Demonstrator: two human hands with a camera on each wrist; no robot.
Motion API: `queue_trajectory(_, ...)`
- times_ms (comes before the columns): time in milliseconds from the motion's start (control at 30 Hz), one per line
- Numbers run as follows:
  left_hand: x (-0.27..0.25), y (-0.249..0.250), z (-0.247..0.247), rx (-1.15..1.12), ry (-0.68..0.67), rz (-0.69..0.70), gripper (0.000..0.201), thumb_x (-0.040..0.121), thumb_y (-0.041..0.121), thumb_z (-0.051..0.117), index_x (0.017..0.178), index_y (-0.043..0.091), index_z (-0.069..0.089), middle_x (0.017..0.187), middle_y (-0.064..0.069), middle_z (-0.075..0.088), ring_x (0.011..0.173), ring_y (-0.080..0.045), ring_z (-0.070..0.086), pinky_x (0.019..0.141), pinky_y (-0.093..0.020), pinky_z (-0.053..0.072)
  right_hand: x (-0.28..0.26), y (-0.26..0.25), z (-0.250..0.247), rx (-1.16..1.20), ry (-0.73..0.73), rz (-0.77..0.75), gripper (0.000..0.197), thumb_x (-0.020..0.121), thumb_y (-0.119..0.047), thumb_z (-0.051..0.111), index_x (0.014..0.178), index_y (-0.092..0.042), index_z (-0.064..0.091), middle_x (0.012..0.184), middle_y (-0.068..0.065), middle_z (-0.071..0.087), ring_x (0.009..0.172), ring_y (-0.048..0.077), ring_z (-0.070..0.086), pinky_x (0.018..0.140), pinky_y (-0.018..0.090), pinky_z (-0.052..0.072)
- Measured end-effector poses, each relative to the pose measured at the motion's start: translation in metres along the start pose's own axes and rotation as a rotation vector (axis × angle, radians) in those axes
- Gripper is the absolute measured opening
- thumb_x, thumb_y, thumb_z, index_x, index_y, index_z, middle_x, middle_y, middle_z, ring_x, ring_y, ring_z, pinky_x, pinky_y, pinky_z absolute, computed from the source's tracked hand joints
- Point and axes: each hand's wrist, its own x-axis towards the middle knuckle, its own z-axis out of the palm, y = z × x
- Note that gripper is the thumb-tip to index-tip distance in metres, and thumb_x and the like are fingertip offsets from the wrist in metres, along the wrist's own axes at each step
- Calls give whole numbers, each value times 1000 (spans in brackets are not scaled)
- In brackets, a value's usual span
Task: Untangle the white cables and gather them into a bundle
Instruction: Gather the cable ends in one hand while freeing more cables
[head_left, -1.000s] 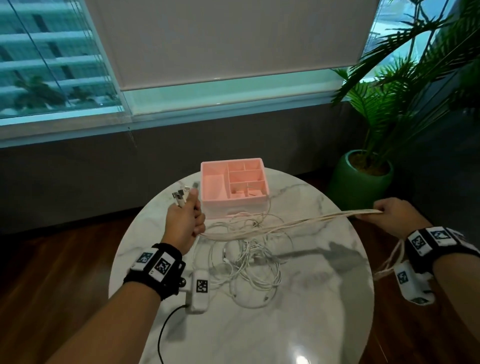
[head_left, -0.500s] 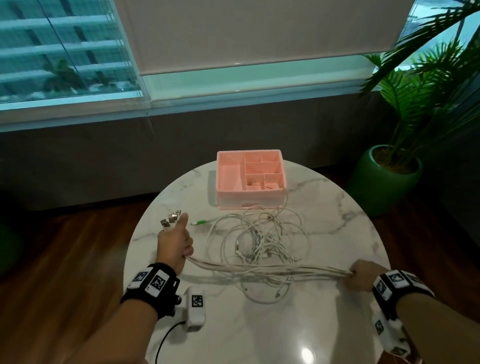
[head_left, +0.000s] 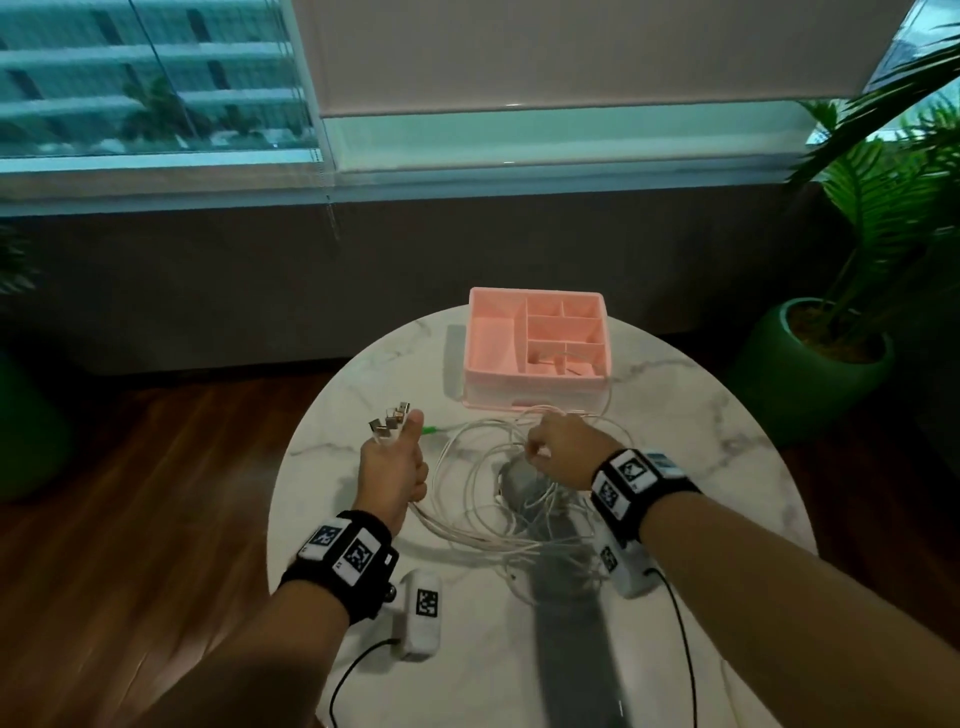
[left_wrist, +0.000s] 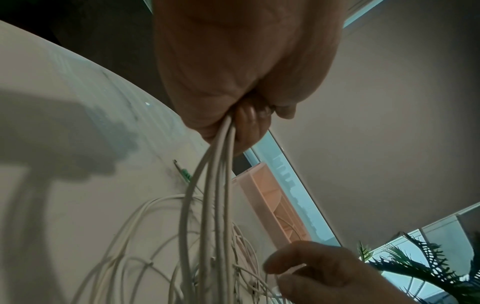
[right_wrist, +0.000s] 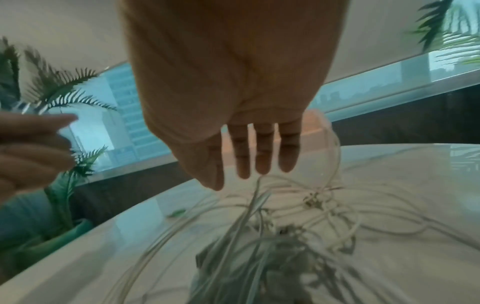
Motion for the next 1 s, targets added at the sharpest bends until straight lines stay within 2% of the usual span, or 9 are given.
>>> queue_trajectory(100,1,1,1,-7,12,0,42,100,34,63,68,22,38,55,3,28,39,-10,23,40,-18,19,8,-3,28,-129,-64,189,34,89,-24,58,123,-23,58,134,10,36,125,36,39,98,48,46)
queue_trajectory(233,3,3,2,-21,17,0,37,100,34,63,72,22,41,56,4,29,41,-10,23,39,-18,20,3,13,47,23,52,425,43,91,-10,55,132,-17,43,141,17,29,114,42,54,91,45,49)
queue_trajectory(300,4,5,2,-20,14,3,37,100,34,63,72,22,41,56,4,29,41,-10,24,39,-19,20,3,25,38,160,110,503,44,90,-6,56,131,-15,46,140,18,39,113,39,58,88,38,49)
queue_trajectory(367,4,6,3,-13,14,1,38,99,35,63,72,22,40,56,4,29,41,-10,23,40,-19,19,4,37,22,338,136,518,40,85,-7,60,124,-13,55,121,15,59,104,34,63,82,34,51)
queue_trajectory(500,1,9,11,4,-13,11,39,99,36,63,71,23,41,55,4,29,42,-11,22,39,-19,19,0,26,-28,789,186,285,43,80,7,67,121,-6,62,85,9,63,68,21,62,58,30,52)
queue_trajectory(633,-3,14,21,10,-41,37,41,99,36,64,69,23,40,54,4,29,42,-11,22,40,-19,18,-14,-12,-82,1074,214,28,39,81,13,67,115,-6,68,89,17,69,76,23,68,66,30,56)
queue_trajectory(767,-4,19,27,32,-29,65,46,98,39,65,64,20,41,54,0,34,42,-13,25,41,-20,19,-20,-38,-114,1255,251,-143,28,86,7,66,110,-5,68,91,17,75,75,27,72,80,43,51)
queue_trajectory(933,-10,23,30,54,-61,92,36,100,38,62,79,8,62,77,-15,69,39,-11,32,37,-18,24,-26,-50,-118,1237,292,-166,23,88,3,68,111,-2,66,97,17,76,79,30,73,78,44,53)
queue_trajectory(1000,-12,25,30,49,-74,92,32,100,33,62,82,7,62,83,-16,72,38,-10,31,37,-17,24,-28,-44,-108,1231,303,-98,22,87,2,69,109,2,64,95,20,75,79,33,73,77,45,57)
